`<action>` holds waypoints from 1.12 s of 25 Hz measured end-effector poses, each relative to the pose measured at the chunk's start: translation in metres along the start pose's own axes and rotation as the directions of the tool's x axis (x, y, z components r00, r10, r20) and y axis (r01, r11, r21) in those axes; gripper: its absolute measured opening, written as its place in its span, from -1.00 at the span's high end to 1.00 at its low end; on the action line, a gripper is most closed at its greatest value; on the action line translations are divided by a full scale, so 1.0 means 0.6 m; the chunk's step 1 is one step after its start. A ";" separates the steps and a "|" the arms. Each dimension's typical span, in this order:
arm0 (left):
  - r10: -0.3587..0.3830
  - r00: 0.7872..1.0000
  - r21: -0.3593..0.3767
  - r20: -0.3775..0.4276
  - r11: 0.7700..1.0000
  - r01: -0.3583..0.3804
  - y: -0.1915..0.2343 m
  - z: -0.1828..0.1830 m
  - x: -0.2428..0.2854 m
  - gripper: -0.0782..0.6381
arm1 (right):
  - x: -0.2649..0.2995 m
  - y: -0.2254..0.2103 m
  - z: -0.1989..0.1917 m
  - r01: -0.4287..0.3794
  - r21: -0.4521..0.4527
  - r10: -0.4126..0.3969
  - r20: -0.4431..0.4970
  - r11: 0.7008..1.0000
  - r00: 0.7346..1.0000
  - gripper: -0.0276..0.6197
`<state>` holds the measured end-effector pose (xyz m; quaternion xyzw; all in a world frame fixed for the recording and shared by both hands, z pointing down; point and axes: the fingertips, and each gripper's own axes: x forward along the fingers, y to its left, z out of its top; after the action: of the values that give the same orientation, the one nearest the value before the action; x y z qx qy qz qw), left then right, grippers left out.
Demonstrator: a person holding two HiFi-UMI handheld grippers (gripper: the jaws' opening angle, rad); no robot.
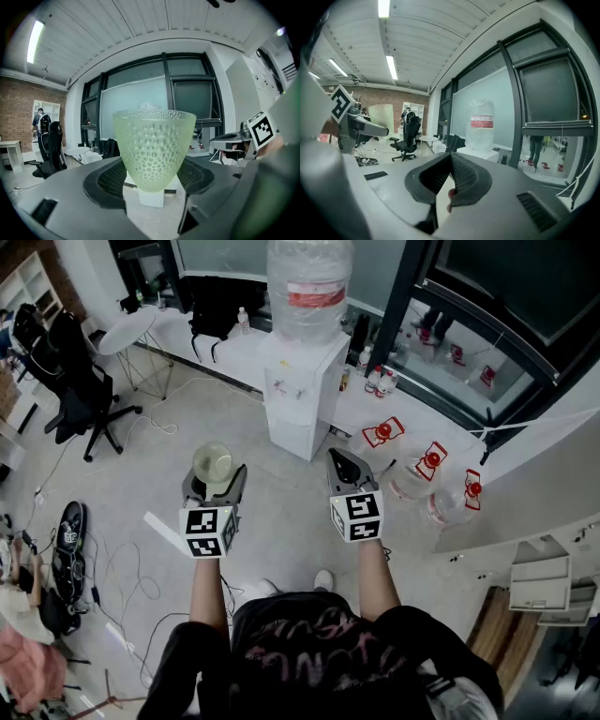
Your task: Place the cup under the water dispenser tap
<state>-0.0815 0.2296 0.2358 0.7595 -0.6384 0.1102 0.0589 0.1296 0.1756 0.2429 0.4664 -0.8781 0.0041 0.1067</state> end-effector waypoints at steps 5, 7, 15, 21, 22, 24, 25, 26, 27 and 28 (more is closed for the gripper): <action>-0.015 1.000 0.007 0.000 1.000 0.015 0.001 -0.002 -0.011 -0.16 | -0.005 0.012 0.004 0.006 -0.002 -0.006 0.001 1.000 1.000 0.87; -0.016 1.000 0.013 -0.001 1.000 0.016 0.002 -0.001 -0.015 -0.16 | -0.007 0.015 0.010 0.007 -0.003 -0.007 0.005 1.000 1.000 0.87; -0.032 0.999 0.025 -0.008 0.999 0.032 -0.003 -0.010 -0.022 -0.16 | -0.016 0.022 0.005 0.021 -0.001 -0.021 0.013 1.000 1.000 0.87; -0.047 0.999 0.023 -0.023 0.999 0.047 0.004 -0.027 -0.030 -0.16 | -0.018 0.037 -0.003 0.026 -0.004 -0.026 0.001 1.000 1.000 0.87; -0.052 0.998 0.025 -0.023 0.998 0.052 0.006 -0.027 -0.032 -0.16 | -0.018 0.042 -0.003 0.029 -0.003 -0.029 -0.001 1.000 1.000 0.87; -0.063 0.998 0.029 -0.020 0.998 0.064 0.013 -0.029 -0.036 -0.16 | -0.016 0.053 -0.002 0.036 -0.004 -0.036 -0.001 0.999 0.999 0.87; -0.068 0.997 0.032 -0.019 0.997 0.069 0.018 -0.030 -0.038 -0.16 | -0.015 0.059 -0.001 0.039 -0.006 -0.039 0.000 0.999 0.999 0.87; -0.073 0.997 0.034 -0.019 0.997 0.074 0.023 -0.032 -0.040 -0.16 | -0.013 0.067 0.000 0.042 -0.007 -0.042 0.000 0.999 0.999 0.87; -0.079 0.997 0.036 -0.017 0.996 0.080 0.028 -0.034 -0.043 -0.16 | -0.011 0.074 0.001 0.045 -0.008 -0.045 0.002 0.999 0.999 0.87; -0.085 0.996 0.039 -0.015 0.996 0.086 0.032 -0.036 -0.047 -0.16 | -0.009 0.082 0.002 0.050 -0.008 -0.050 0.004 0.999 0.999 0.87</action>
<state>-0.1071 0.2578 0.2486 0.7864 -0.6026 0.1253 0.0531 0.0922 0.2074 0.2455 0.4877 -0.8664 -0.0028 0.1069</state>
